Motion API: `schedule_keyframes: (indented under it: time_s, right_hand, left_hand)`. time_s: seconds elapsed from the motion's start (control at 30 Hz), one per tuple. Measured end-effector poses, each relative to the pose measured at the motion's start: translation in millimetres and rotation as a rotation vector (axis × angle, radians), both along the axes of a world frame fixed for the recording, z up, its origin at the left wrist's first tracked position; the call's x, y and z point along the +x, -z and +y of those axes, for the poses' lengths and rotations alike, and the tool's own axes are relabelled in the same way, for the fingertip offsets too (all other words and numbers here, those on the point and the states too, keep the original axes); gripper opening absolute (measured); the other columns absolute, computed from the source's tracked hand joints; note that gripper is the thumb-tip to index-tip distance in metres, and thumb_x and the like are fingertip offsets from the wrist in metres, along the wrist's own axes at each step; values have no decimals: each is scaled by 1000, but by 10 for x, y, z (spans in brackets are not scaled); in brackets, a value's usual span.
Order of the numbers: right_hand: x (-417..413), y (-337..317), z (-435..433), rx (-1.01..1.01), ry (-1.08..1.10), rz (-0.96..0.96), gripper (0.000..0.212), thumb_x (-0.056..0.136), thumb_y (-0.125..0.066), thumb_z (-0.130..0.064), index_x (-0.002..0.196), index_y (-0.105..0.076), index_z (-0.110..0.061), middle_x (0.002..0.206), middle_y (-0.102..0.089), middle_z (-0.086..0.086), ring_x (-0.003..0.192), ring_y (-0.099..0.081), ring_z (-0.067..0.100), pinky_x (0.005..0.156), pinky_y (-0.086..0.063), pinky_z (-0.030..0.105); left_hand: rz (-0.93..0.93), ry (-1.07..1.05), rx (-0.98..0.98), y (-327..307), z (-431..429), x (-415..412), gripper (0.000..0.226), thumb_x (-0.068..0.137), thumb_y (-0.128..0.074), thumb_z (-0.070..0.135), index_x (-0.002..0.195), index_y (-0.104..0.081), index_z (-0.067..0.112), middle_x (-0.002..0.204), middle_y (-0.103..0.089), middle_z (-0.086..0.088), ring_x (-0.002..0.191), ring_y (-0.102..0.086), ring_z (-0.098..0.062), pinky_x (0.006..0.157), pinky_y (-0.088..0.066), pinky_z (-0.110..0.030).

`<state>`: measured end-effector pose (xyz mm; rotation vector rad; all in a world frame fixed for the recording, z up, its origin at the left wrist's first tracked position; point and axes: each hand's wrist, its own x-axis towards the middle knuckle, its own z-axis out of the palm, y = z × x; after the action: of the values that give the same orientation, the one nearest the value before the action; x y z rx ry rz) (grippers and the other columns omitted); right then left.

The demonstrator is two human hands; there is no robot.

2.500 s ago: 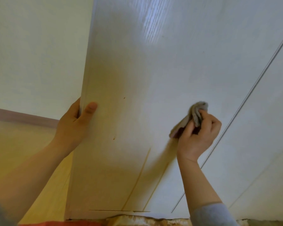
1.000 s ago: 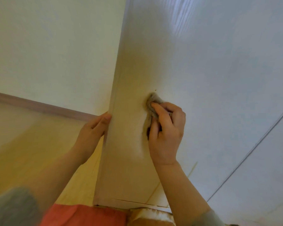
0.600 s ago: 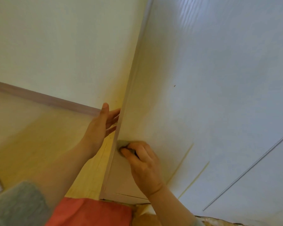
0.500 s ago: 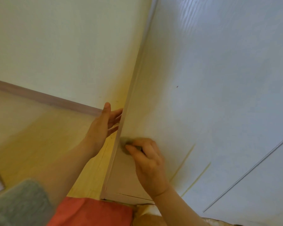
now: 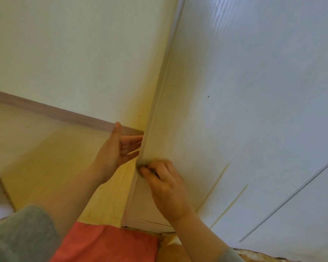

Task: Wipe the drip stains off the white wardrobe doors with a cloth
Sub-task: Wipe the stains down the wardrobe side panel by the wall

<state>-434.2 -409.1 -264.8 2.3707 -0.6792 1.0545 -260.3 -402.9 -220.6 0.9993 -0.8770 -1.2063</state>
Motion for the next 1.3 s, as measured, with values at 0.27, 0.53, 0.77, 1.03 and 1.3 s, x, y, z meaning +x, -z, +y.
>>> schedule_keyframes:
  time_s: [0.27,0.53,0.77,1.03,1.3]
  right_hand:
    - [-668,-762,123,-28,172,-360,28,89,-53,-7,108,-73,-11,105,-63,6,97,-55,19,87,-39,17]
    - [-746,-745,-132,-134,213,-542,33,86,-52,6,107,-74,-6,111,-59,14,101,-51,26,87,-43,28]
    - [-939,144,36,25,72,-112,24,100,-55,-16,93,-77,-10,104,-54,-6,91,-56,15,72,-49,28]
    - [-1191,-925,-57,-143,229,-611,37,79,-52,12,104,-74,-5,107,-63,15,98,-56,28,84,-46,31]
    - [-1259,-103,-42,-31,239,-409,27,87,-49,2,94,-74,2,108,-57,8,96,-54,26,86,-44,23]
  left_hand:
    - [-344,-56,-141,19,-38,-71,82,67,-47,92,133,-56,45,133,-59,21,126,-53,-5,113,-38,-44]
    - [-450,-135,-144,108,-55,-438,100,59,-54,87,147,-36,41,116,-63,27,103,-62,3,87,-55,-28]
    - [-436,-173,-124,53,-13,-495,63,57,-50,85,109,-53,50,89,-62,41,81,-60,18,58,-45,-6]
    - [-438,-225,-106,106,-30,-527,81,56,-48,87,121,-55,39,100,-65,20,86,-62,4,65,-46,-20]
    - [-460,-227,-98,86,-24,-531,78,57,-47,87,117,-55,38,99,-65,20,87,-61,4,65,-44,-18]
